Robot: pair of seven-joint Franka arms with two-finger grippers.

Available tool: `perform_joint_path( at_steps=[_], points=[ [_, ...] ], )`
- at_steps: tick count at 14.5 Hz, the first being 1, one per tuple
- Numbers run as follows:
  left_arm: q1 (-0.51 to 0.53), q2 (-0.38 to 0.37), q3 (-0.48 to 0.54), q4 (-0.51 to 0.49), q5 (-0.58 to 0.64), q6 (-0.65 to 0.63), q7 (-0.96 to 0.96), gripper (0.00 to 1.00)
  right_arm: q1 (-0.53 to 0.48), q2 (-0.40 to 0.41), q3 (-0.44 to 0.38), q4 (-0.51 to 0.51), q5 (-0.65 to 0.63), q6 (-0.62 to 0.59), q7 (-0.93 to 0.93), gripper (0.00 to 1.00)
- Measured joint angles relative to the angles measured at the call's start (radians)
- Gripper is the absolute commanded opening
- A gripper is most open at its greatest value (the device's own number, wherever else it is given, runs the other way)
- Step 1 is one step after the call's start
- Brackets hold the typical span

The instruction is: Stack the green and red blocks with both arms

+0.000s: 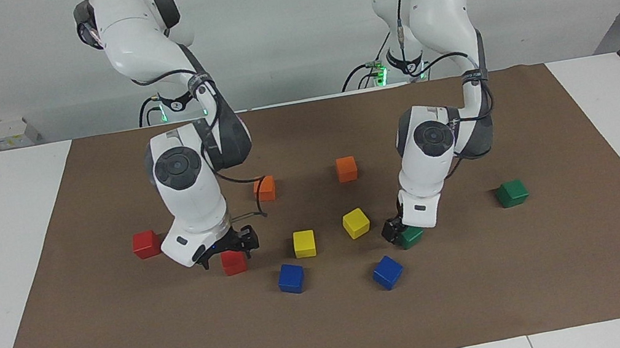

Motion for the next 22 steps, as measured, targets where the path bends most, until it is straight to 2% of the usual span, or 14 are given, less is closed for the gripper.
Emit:
perform_joint_path(
  at_steps=[2,3,4,5,6,8,11,14,18,20,21,22],
  points=[
    [0.0,0.0,0.0,0.0,0.0,0.0,-0.002,0.86,-0.006,0.008,0.0,-0.018,0.0,0.025,0.0,1.0],
    [0.0,0.0,0.0,0.0,0.0,0.0,-0.003,0.75,-0.009,0.011,-0.001,-0.028,0.001,0.035,0.001,1.0],
    [0.0,0.0,0.0,0.0,0.0,0.0,-0.004,0.49,-0.009,0.011,-0.001,-0.038,0.003,0.043,0.005,1.0],
    [0.0,0.0,-0.001,0.0,0.0,0.0,-0.005,0.14,-0.008,0.011,0.0,-0.047,0.005,0.051,0.017,1.0],
    [0.0,0.0,0.0,0.0,0.0,-0.001,-0.006,0.0,-0.007,0.011,0.001,-0.058,0.006,0.062,0.023,1.0],
    [0.0,-0.002,0.001,0.005,0.01,-0.036,-0.006,0.0,-0.008,0.01,0.001,-0.08,0.009,0.076,0.029,1.0],
    [0.001,-0.013,0.002,0.073,0.057,-0.19,-0.006,0.0,-0.008,0.002,0.001,-0.117,0.01,0.101,0.031,1.0],
    [0.026,-0.067,0.005,0.085,0.062,-0.266,0.071,0.0,-0.008,-0.009,0.001,-0.164,0.011,0.143,0.031,1.0],
    [0.191,-0.191,0.008,0.022,0.034,-0.337,0.369,0.0,-0.008,-0.011,0.001,-0.204,0.012,0.179,0.031,1.0],
    [0.278,-0.222,0.009,0.004,0.026,-0.351,0.528,0.0,-0.008,-0.012,0.001,-0.221,0.012,0.198,0.031,0.98],
    [0.309,-0.227,0.009,-0.002,0.022,-0.351,0.591,0.0,-0.008,-0.012,0.001,-0.225,0.012,0.199,0.031,0.82],
    [0.333,-0.227,0.01,-0.006,0.02,-0.351,0.63,0.0,-0.008,-0.013,0.001,-0.228,0.012,0.199,0.032,0.55]
  ],
)
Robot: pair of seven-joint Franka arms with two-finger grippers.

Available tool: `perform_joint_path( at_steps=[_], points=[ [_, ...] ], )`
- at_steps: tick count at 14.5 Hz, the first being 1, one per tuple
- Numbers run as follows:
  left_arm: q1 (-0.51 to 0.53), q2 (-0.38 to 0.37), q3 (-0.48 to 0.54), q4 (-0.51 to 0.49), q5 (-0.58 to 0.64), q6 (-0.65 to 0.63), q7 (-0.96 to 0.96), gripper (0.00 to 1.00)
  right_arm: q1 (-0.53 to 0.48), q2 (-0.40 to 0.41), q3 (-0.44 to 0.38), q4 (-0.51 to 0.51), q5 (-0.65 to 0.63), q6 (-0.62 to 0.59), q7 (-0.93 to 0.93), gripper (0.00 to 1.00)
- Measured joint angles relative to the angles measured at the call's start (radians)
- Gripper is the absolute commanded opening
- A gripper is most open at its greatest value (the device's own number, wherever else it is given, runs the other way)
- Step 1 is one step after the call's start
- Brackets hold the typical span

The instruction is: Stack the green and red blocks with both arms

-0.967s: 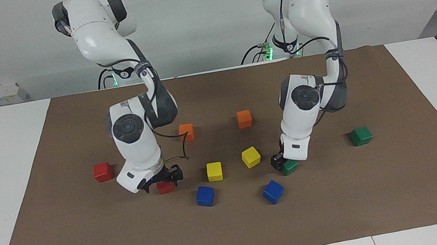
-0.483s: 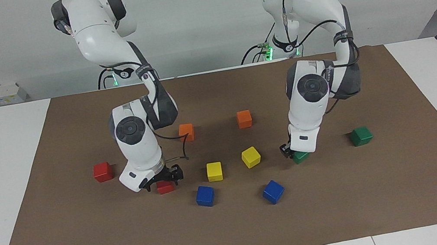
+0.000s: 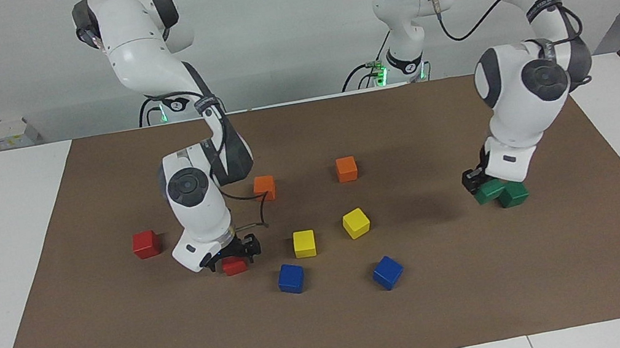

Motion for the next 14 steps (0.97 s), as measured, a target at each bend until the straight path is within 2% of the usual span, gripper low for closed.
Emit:
perform_joint_path(
  at_steps=[1,2,7,9,14],
  points=[
    [0.017,0.0,0.0,-0.006,0.0,0.0,0.02,0.0,0.0,-0.003,0.0,-0.004,0.003,0.0,0.007,0.16],
    [0.029,0.0,0.0,-0.01,-0.001,0.001,0.038,0.0,0.001,-0.007,0.0,-0.008,0.013,0.0,0.025,0.0],
    [0.06,0.001,0.0,-0.034,-0.001,0.03,0.154,0.0,0.008,-0.024,0.001,-0.011,0.033,-0.009,0.107,0.0],
    [0.072,0.003,0.0,-0.071,-0.001,0.08,0.156,0.0,-0.002,-0.042,-0.002,0.01,0.031,-0.059,0.107,0.0],
    [0.114,0.005,0.0,-0.119,-0.005,0.135,0.158,0.0,-0.123,-0.152,-0.012,0.044,0.03,-0.203,-0.082,0.0]
  ],
)
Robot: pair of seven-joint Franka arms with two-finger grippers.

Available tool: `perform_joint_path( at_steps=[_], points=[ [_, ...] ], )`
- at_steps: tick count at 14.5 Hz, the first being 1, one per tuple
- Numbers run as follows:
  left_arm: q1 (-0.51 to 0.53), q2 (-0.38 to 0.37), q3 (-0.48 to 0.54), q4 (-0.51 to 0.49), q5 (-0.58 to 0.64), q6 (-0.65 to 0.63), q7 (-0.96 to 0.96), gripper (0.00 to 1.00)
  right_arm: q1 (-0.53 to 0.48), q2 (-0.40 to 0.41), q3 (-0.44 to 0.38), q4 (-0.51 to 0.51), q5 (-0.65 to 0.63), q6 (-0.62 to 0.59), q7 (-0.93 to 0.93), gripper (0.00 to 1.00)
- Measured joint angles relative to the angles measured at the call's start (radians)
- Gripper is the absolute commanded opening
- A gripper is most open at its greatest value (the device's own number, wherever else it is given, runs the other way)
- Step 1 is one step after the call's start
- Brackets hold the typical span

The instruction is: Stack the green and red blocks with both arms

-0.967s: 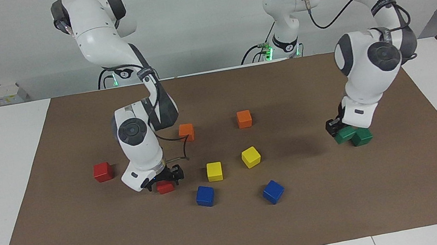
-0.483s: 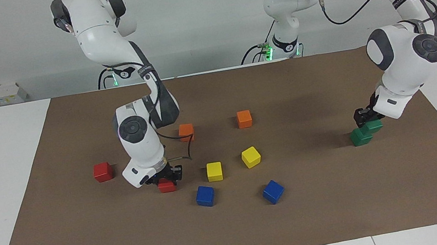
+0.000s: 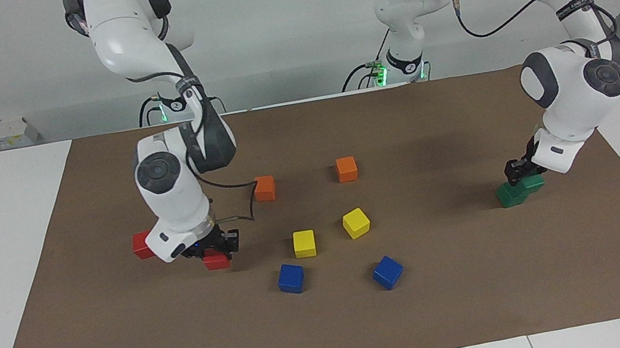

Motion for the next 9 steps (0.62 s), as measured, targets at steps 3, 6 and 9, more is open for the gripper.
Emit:
perform_joint_path(
  at_steps=[3,6,9],
  points=[
    [0.002,0.0,-0.002,-0.002,-0.003,0.003,0.0,0.0,-0.064,-0.05,-0.002,-0.018,-0.001,-0.05,-0.077,0.0],
    [0.002,0.0,-0.006,-0.006,-0.014,0.004,0.0,0.0,-0.112,-0.105,-0.003,-0.091,-0.002,-0.048,-0.164,0.0],
    [0.002,0.001,-0.007,-0.016,-0.016,0.01,0.005,0.0,-0.14,-0.176,-0.003,-0.235,-0.002,0.046,-0.212,0.0]
  ],
)
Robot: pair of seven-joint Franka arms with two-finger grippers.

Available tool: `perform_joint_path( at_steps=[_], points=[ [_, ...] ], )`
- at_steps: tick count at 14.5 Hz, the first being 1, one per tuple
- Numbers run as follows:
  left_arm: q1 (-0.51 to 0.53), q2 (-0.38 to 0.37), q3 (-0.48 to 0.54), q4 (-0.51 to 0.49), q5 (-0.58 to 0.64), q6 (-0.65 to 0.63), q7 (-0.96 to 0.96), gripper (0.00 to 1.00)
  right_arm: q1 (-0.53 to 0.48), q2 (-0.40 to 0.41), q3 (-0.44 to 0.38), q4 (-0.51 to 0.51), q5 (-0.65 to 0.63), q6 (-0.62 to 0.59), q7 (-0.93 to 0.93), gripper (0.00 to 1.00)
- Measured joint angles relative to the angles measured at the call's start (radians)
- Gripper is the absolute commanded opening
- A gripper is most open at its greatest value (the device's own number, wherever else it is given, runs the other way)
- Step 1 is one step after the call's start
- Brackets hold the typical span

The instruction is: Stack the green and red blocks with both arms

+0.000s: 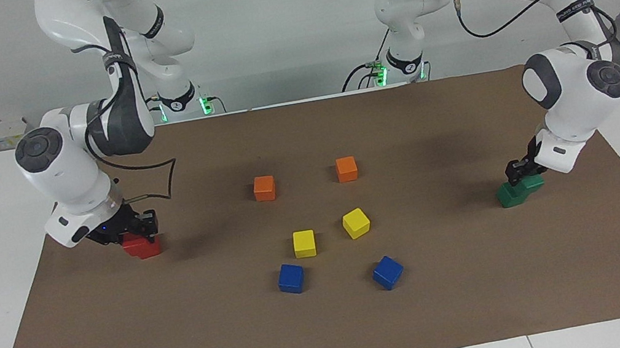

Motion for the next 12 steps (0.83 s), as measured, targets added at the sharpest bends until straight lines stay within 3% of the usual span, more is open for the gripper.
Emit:
perform_joint_path(
  at_steps=[6,12],
  points=[
    [-0.002,0.006,-0.003,-0.006,-0.001,0.011,0.014,0.0,-0.027,-0.084,0.0,-0.206,-0.001,0.141,-0.039,0.0],
    [-0.002,0.011,-0.001,-0.011,-0.001,0.02,0.039,0.0,-0.051,-0.102,0.0,-0.254,-0.001,0.178,-0.073,0.0]
  ],
)
